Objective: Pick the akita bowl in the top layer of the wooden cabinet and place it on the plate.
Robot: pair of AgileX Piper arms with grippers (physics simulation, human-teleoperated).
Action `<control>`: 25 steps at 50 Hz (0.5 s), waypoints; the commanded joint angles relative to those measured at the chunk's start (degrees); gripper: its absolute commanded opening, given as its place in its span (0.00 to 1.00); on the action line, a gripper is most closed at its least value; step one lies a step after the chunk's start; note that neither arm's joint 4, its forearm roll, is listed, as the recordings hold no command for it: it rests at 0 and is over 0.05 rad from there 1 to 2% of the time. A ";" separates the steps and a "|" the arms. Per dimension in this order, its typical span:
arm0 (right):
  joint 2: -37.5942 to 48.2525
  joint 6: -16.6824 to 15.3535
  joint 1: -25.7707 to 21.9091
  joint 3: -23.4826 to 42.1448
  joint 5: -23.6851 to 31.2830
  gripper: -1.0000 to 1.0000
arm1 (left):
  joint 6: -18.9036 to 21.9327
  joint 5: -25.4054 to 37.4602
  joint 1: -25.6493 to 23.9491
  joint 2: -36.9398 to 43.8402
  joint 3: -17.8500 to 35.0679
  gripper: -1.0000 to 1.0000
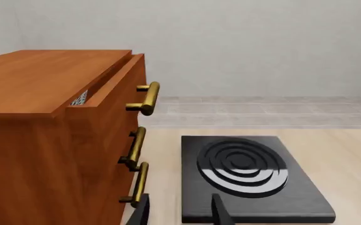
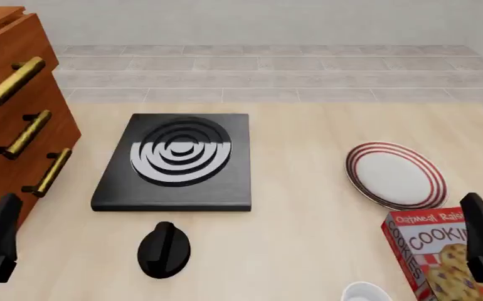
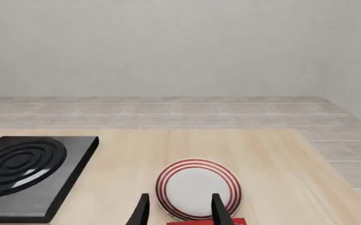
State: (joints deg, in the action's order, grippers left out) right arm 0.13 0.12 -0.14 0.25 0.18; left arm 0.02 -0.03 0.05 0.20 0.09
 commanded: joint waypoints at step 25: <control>0.67 0.39 0.09 0.19 -0.66 1.00 | -0.33 -1.68 1.22 2.60 1.46 1.00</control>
State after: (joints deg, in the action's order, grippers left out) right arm 1.08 0.43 -0.05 0.35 -0.72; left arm -0.32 -2.76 0.49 3.53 0.44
